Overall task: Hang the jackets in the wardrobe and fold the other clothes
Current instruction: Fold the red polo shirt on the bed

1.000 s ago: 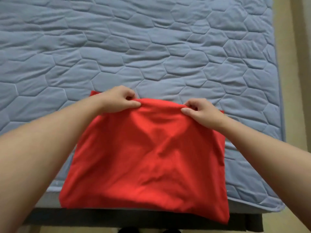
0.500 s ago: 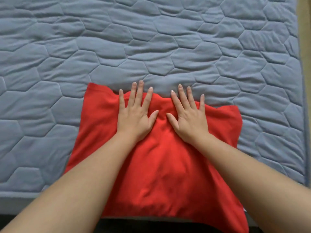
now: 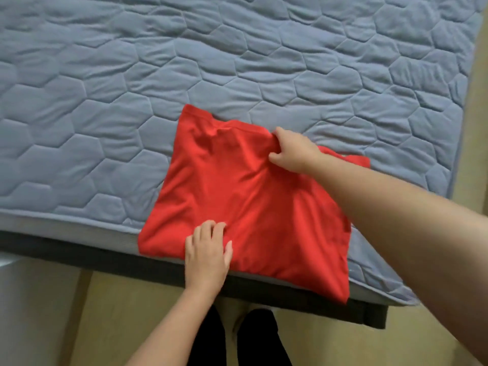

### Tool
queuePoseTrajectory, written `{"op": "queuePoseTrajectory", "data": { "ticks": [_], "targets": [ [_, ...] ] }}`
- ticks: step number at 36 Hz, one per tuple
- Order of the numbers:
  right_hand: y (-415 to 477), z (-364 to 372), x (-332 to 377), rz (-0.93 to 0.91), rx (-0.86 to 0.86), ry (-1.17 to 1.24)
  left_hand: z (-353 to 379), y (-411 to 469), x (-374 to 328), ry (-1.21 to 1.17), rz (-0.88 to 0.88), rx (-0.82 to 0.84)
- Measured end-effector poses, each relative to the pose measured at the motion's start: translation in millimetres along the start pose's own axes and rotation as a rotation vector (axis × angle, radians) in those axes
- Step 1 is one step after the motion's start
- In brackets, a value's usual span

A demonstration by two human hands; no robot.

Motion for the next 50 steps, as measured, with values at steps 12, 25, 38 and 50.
{"op": "queuePoseTrajectory", "data": {
  "ticks": [12, 25, 38, 50],
  "targets": [
    [10.8, -1.4, 1.1, 0.025, 0.178, 0.150, 132.3, -73.2, 0.4, -1.760, -0.975, 0.154],
    [-60.6, -42.5, -25.6, 0.022, 0.219, 0.619, 26.2, -56.1, -11.9, -2.146, -0.497, -0.081],
    [-189.4, -168.3, -45.6, -0.093, -0.023, 1.219, -293.4, 36.4, -35.5, -1.019, 0.140, 0.003],
    [-190.4, 59.7, -83.9, 0.052, 0.088, 1.074, -89.0, 5.3, 62.0, -0.975, -0.168, 0.277]
  ]
}}
Point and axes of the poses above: each hand's wrist, its own y-axis towards the middle knuckle, its own z-axis out of the palm, x = y × z, the point moved 9 cm from there along y, towards the middle knuckle, and after that the axes turned 15 degrees about x, right-handed, at the moved point
